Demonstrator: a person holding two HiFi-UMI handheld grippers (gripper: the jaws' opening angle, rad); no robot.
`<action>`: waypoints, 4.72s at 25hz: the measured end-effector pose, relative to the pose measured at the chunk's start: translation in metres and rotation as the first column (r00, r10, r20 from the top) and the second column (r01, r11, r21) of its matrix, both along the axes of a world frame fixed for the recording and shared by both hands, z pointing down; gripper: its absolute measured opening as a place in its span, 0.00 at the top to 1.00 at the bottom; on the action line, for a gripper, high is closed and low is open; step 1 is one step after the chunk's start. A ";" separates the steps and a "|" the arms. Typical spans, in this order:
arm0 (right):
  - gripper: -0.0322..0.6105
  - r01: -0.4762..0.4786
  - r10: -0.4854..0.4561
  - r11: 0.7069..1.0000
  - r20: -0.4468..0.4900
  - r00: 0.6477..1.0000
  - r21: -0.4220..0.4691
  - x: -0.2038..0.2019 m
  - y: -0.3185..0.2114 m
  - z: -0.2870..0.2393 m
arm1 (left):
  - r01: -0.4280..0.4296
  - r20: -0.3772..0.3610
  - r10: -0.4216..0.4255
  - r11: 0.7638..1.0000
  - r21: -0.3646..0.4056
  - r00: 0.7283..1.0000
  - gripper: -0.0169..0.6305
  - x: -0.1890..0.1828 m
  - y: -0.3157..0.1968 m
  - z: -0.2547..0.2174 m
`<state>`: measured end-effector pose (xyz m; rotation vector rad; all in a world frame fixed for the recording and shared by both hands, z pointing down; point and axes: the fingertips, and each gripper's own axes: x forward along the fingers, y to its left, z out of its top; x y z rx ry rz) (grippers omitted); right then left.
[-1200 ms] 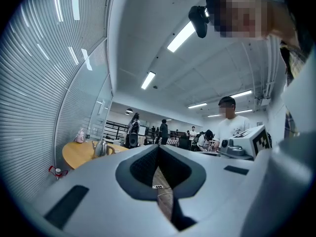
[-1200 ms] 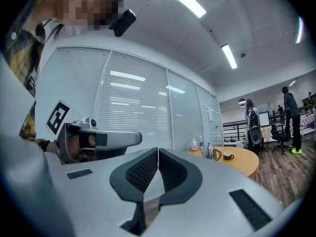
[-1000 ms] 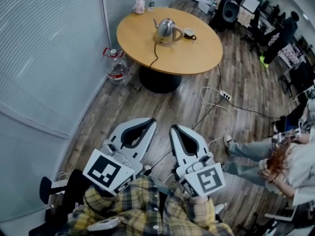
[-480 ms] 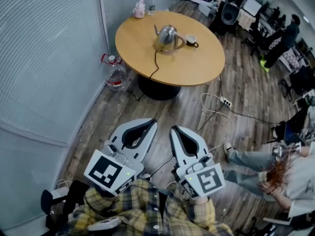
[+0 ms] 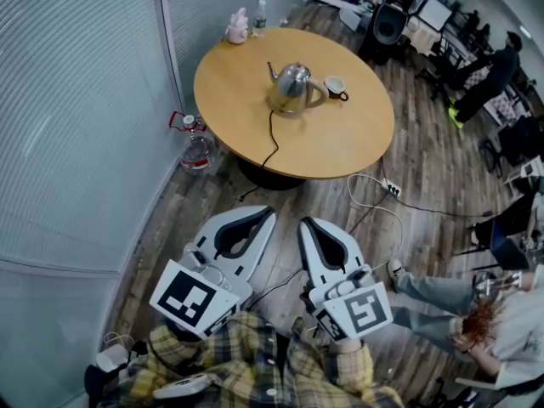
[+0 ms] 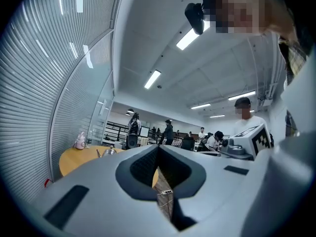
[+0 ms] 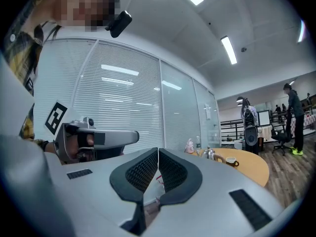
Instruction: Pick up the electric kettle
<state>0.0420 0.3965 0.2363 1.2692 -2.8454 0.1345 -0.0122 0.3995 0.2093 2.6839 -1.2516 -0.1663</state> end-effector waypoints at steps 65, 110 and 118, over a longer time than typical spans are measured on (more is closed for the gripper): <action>0.90 0.078 -0.080 0.995 -0.030 0.996 -0.064 0.059 -0.411 0.029 | 0.175 0.032 -0.175 0.984 -0.026 0.984 0.97 0.033 -0.404 0.017; 0.89 -0.245 0.241 0.964 -0.045 0.969 -0.107 0.025 -0.506 0.064 | -0.113 0.033 0.116 0.991 -0.073 0.993 0.97 -0.010 -0.509 0.059; 0.89 -0.262 0.261 0.954 -0.032 0.965 -0.142 0.035 -0.506 0.087 | -0.103 0.039 0.108 0.988 -0.113 0.993 0.97 -0.011 -0.509 0.084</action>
